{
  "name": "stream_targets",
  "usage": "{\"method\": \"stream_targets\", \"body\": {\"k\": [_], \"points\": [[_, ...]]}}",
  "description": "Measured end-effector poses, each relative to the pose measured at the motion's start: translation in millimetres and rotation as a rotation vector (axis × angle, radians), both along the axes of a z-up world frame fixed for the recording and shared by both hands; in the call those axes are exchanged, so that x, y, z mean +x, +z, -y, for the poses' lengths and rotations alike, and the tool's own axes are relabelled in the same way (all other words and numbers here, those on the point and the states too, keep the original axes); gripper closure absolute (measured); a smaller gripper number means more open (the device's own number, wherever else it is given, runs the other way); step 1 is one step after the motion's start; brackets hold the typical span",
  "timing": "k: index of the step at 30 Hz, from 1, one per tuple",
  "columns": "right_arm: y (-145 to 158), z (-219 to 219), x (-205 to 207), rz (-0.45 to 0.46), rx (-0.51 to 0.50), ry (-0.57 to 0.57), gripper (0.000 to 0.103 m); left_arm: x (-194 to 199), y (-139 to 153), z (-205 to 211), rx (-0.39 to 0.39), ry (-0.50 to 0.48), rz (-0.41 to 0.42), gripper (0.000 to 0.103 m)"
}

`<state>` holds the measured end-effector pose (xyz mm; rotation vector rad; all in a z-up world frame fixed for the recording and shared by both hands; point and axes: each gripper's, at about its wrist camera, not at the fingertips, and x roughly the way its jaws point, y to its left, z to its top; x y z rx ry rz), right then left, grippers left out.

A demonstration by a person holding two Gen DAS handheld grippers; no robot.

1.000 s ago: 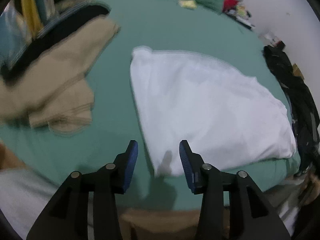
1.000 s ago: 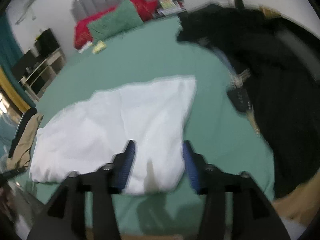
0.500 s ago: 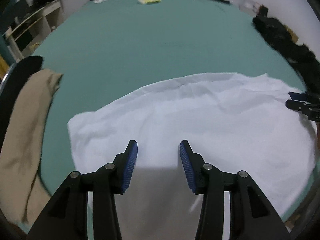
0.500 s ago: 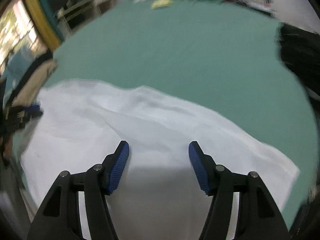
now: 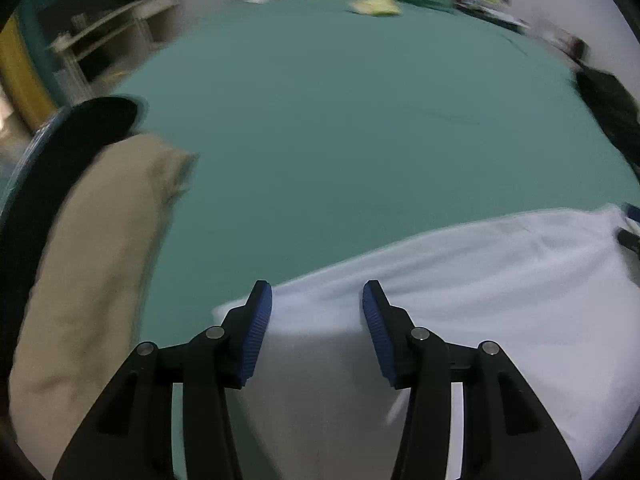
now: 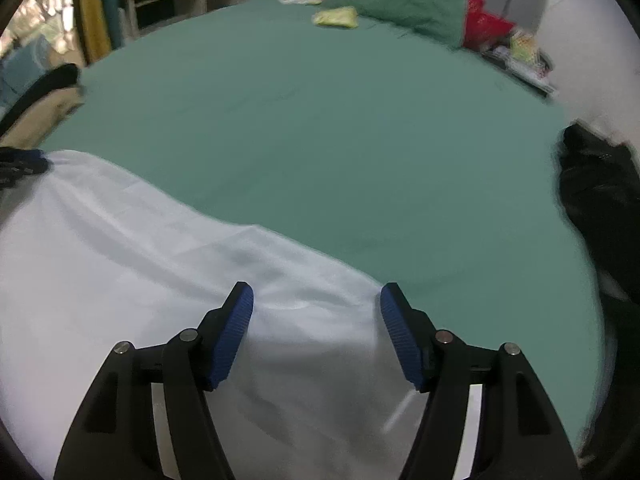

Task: Fold large clothes
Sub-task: 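Press and smooth the folded white jacket flat with both open grippers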

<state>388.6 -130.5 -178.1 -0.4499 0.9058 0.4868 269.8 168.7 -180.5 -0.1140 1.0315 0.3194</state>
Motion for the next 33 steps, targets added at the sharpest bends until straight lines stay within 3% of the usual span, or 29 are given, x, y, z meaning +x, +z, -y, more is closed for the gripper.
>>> {"method": "stream_targets", "body": {"k": [5, 8, 16, 24, 33], "points": [[22, -2, -49, 0.137, -0.06, 0.0, 0.036, -34, 8, 11, -0.092, 0.038, 0.051, 0.053], [34, 7, -75, 0.155, -0.038, -0.027, 0.036, -58, 21, 40, -0.126, -0.001, 0.092, 0.053], [46, 39, -125, 0.053, 0.123, -0.149, 0.036, -107, 35, 114, -0.21, -0.128, 0.142, 0.053], [17, 60, -159, -0.041, 0.115, -0.231, 0.035, -124, 5, 157, -0.192, -0.138, 0.028, 0.053], [21, 85, -185, -0.066, 0.16, -0.302, 0.035, -152, 22, 170, -0.205, -0.126, 0.063, 0.053]]}}
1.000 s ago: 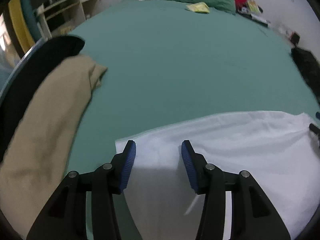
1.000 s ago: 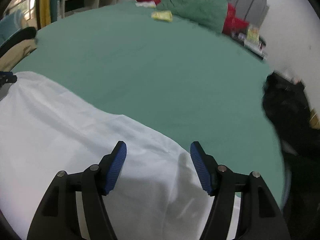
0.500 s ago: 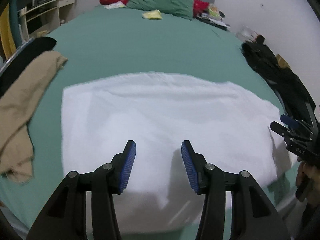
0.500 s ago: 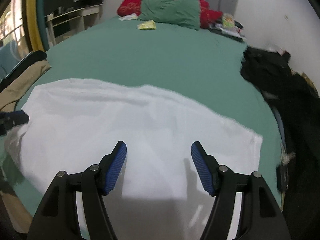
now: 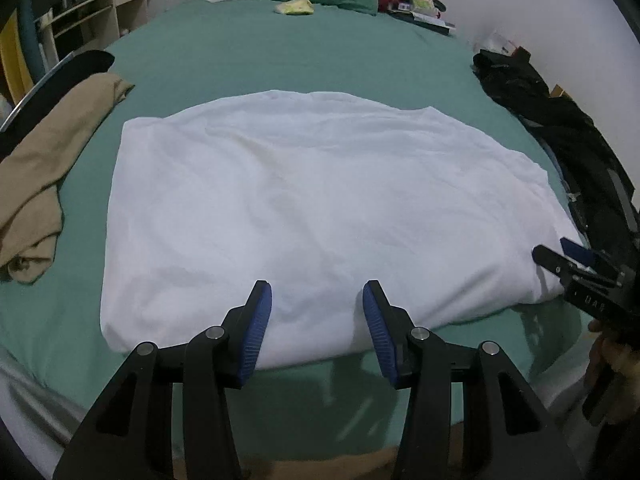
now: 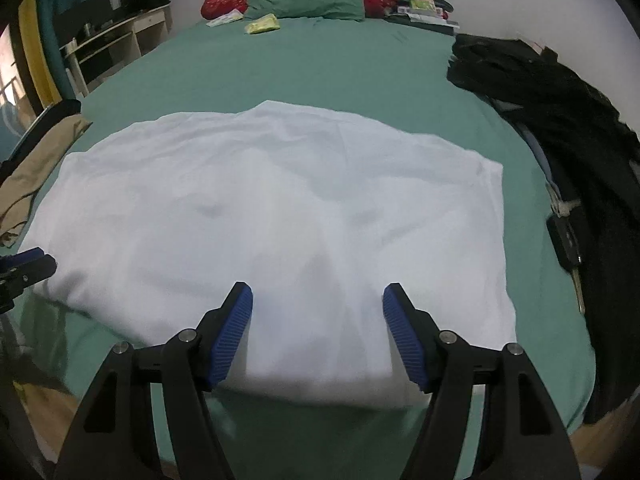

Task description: Fold large clothes

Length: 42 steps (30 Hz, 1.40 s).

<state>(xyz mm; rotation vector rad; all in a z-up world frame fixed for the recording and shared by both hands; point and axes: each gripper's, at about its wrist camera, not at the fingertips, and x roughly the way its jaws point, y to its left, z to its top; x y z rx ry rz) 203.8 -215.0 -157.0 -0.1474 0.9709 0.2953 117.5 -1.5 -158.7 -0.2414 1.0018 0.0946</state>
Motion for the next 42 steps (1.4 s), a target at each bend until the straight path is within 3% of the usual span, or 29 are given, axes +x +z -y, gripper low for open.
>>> {"method": "stream_targets", "body": {"k": [5, 12, 18, 26, 29, 36, 42], "points": [[7, 13, -19, -0.021, 0.073, -0.033, 0.035, -10, 8, 1, -0.025, 0.032, 0.021, 0.053], [5, 40, -41, -0.066, 0.211, -0.093, 0.035, -15, 29, 21, -0.012, -0.013, 0.081, 0.053], [-13, 48, -35, -0.154, 0.329, -0.126, 0.035, -2, 31, 40, 0.004, -0.051, 0.088, 0.053], [-27, 65, -21, -0.174, 0.47, -0.213, 0.034, 27, 25, 49, 0.02, -0.077, 0.091, 0.053], [-30, 70, -6, -0.168, 0.5, -0.239, 0.032, 42, 23, 50, 0.02, -0.075, 0.096, 0.053], [-28, 65, 18, -0.119, 0.582, -0.24, 0.01, 79, 18, 53, 0.006, -0.087, 0.113, 0.053], [-32, 53, 43, -0.074, 0.727, -0.19, 0.009, 111, -24, 60, 0.01, -0.109, -0.014, 0.053]]}}
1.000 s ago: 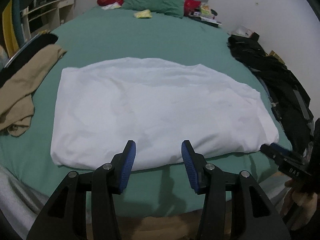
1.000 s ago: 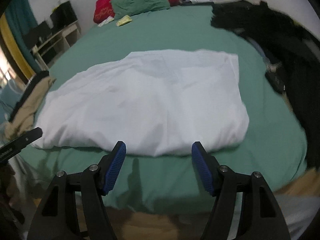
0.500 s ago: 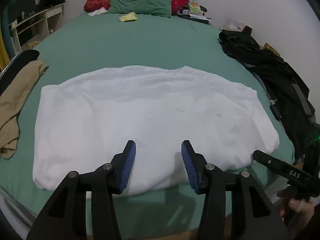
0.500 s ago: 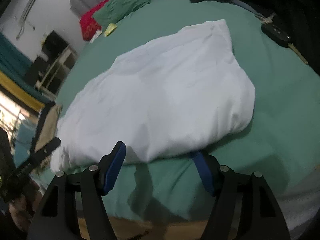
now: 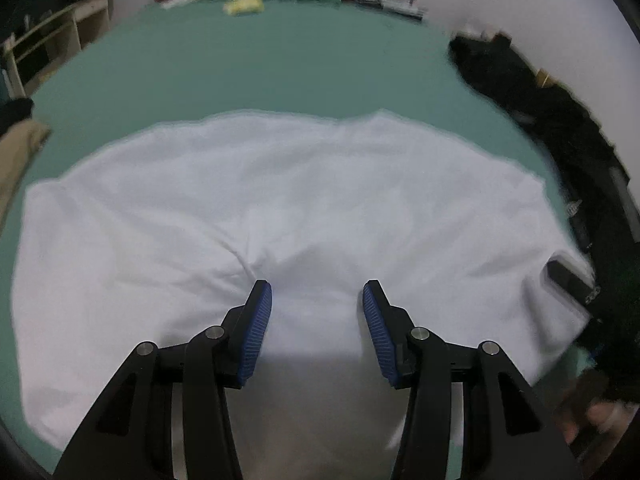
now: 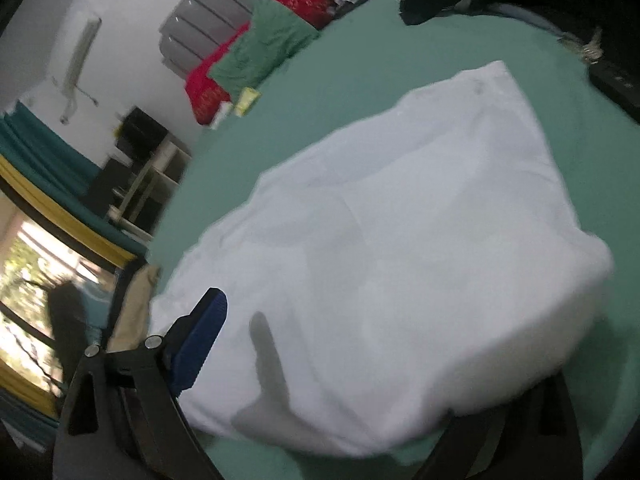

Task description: Fold large clothes

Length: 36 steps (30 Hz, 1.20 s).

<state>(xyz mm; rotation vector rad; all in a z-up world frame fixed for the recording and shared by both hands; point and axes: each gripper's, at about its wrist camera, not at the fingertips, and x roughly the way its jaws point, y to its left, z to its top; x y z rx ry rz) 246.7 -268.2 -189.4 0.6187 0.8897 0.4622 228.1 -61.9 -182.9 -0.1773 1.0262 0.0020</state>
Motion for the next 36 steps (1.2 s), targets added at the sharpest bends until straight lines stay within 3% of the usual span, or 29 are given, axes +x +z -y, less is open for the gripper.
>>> {"method": "stream_targets", "body": {"k": [2, 5, 7, 8, 9, 14, 18, 23, 26, 30, 33, 36], "points": [[-4, -5, 8, 0.006, 0.061, 0.007, 0.01, 0, -1, 4, 0.035, -0.014, 0.024, 0.053], [-6, -15, 16, -0.004, 0.04, 0.008, 0.021, 1, -3, 4, 0.041, -0.008, 0.019, 0.053], [-12, -20, 20, -0.055, 0.047, 0.033, 0.065, 0, -4, 4, 0.044, -0.009, 0.023, 0.053], [-14, -22, 22, -0.067, 0.083, 0.048, 0.08, -1, -5, 5, 0.05, -0.012, 0.03, 0.053], [-14, -25, 22, -0.069, 0.088, 0.064, 0.085, -1, -5, 5, 0.054, -0.012, 0.033, 0.053], [22, -47, 15, 0.022, -0.028, 0.11, 0.087, 2, -4, 3, 0.059, -0.047, 0.036, 0.053], [54, -73, 9, 0.09, -0.105, 0.148, 0.087, 7, 8, -8, 0.042, -0.17, 0.049, 0.053], [86, -114, 5, 0.142, -0.245, 0.186, 0.087, -14, 61, -55, 0.032, -0.191, 0.189, 0.053], [100, -146, 5, 0.159, -0.324, 0.207, 0.087, -34, 87, -106, 0.05, -0.128, 0.281, 0.053], [106, -193, 1, 0.159, -0.398, 0.25, 0.087, -54, 83, -184, 0.053, 0.034, 0.285, 0.053], [102, -234, -6, 0.17, -0.491, 0.305, 0.087, -67, 70, -234, -0.026, 0.17, 0.228, 0.052], [87, -279, -16, 0.167, -0.581, 0.38, 0.086, -75, 67, -266, -0.101, 0.201, 0.203, 0.053]]}}
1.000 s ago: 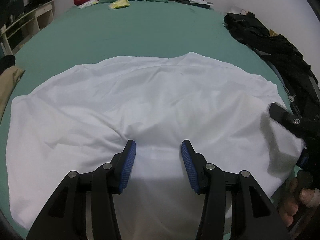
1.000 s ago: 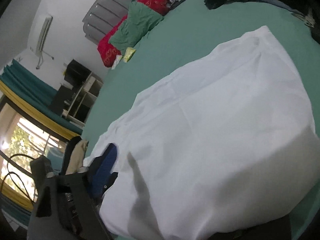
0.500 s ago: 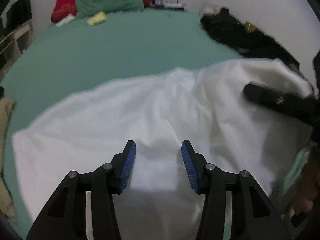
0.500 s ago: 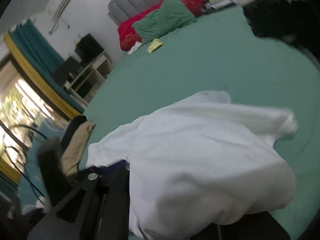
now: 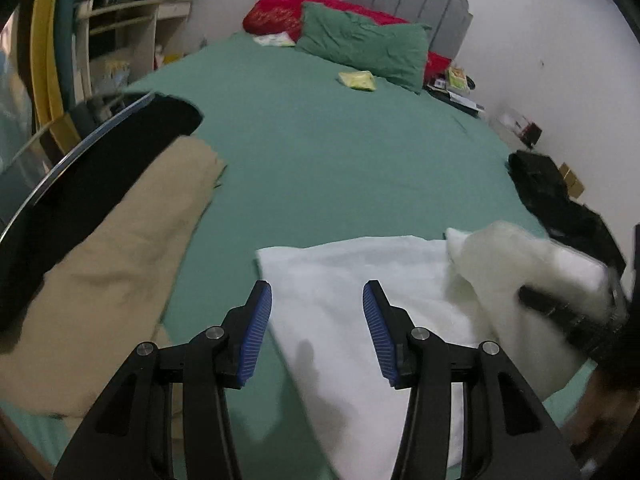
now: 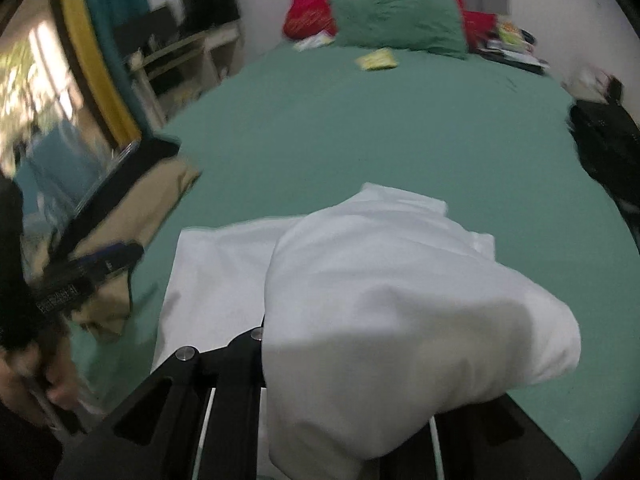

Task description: Fold large clothes

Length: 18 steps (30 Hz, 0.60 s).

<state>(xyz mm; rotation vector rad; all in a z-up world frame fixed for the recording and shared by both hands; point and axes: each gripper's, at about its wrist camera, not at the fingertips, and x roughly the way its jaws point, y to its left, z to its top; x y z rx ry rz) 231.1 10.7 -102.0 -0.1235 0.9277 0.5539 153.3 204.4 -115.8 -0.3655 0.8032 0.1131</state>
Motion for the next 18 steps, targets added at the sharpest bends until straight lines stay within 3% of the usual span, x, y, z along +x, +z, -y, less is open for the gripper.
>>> {"method": "stream_targets", "body": {"k": [5, 8, 10, 13, 18], "points": [[-36, -59, -25, -0.061, -0.161, 0.153, 0.079, -2, 8, -22, -0.024, -0.006, 0.018, 0.053], [-52, -93, -53, -0.025, -0.285, 0.347, 0.062, 2, 2, -33, -0.049, -0.005, -0.031, 0.052], [-53, -102, -71, 0.002, -0.283, 0.457, 0.039, 2, 1, -39, -0.079, -0.007, -0.043, 0.052], [-53, -101, -92, 0.01, -0.277, 0.579, 0.019, 2, -4, -42, -0.123, -0.014, -0.032, 0.052], [-35, -69, -113, 0.021, -0.179, 0.666, 0.017, 7, 1, -18, -0.197, -0.119, 0.038, 0.044]]}}
